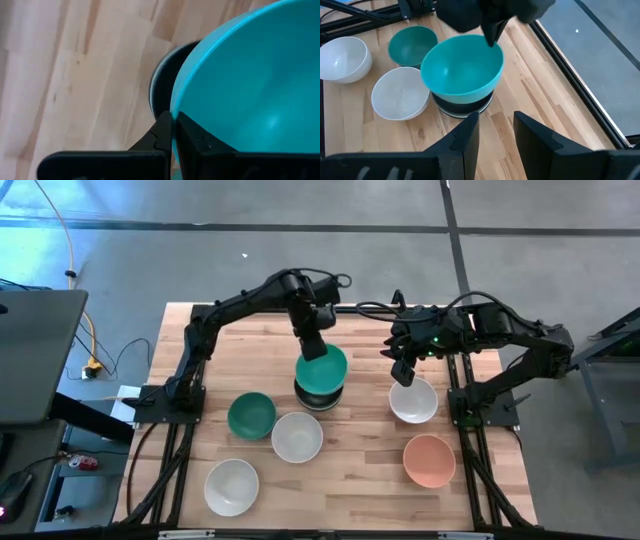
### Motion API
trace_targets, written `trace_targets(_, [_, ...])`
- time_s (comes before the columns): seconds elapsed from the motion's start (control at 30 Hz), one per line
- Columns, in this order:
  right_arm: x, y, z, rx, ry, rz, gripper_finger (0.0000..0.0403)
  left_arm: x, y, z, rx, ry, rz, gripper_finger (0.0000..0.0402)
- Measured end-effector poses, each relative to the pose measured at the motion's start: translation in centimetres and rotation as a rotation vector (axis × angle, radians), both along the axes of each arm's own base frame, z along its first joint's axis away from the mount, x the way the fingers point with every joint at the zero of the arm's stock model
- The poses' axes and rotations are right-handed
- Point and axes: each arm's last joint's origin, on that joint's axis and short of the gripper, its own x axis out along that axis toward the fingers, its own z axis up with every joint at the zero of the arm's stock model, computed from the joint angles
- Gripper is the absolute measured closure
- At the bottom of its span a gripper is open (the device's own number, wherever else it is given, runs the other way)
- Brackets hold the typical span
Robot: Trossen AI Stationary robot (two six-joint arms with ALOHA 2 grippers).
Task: Nest bowls inside each other
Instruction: Stack the light blue bowl on top of the black bowl
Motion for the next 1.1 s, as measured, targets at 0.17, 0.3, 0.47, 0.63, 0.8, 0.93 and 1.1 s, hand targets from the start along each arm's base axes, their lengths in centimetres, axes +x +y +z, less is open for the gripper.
trace_targets(0.17, [0.0,0.0,0.0,0.002,0.0,0.003,0.0288,0.3,-0.7,-1.6,-0.001,0.07,-0.019,0.0401])
trace_targets(0.3, [0.0,0.0,0.0,0.001,0.001,0.004,0.0288,0.5,-1.1,-2.2,0.004,0.102,-0.03,0.0401])
trace_targets(0.47, [0.0,0.0,0.0,0.0,0.001,0.004,0.0288,0.5,-1.2,-2.6,0.011,0.121,-0.033,0.0401])
trace_targets(0.63, [0.0,0.0,0.0,0.0,0.001,0.004,0.0288,0.5,-1.1,-2.6,0.034,0.132,-0.029,0.0401])
trace_targets(0.8, [0.0,0.0,0.0,0.002,0.0,0.002,0.0288,0.8,-1.0,-3.3,0.021,0.148,-0.015,0.0401])
trace_targets(0.93, [0.0,0.0,0.0,0.014,-0.004,-0.01,0.0288,1.5,-1.2,-4.4,0.01,0.173,-0.028,0.0401])
trace_targets(1.1, [0.0,0.0,0.0,0.027,-0.006,-0.009,0.0288,2.1,-1.4,-5.4,-0.001,0.193,-0.045,0.0401])
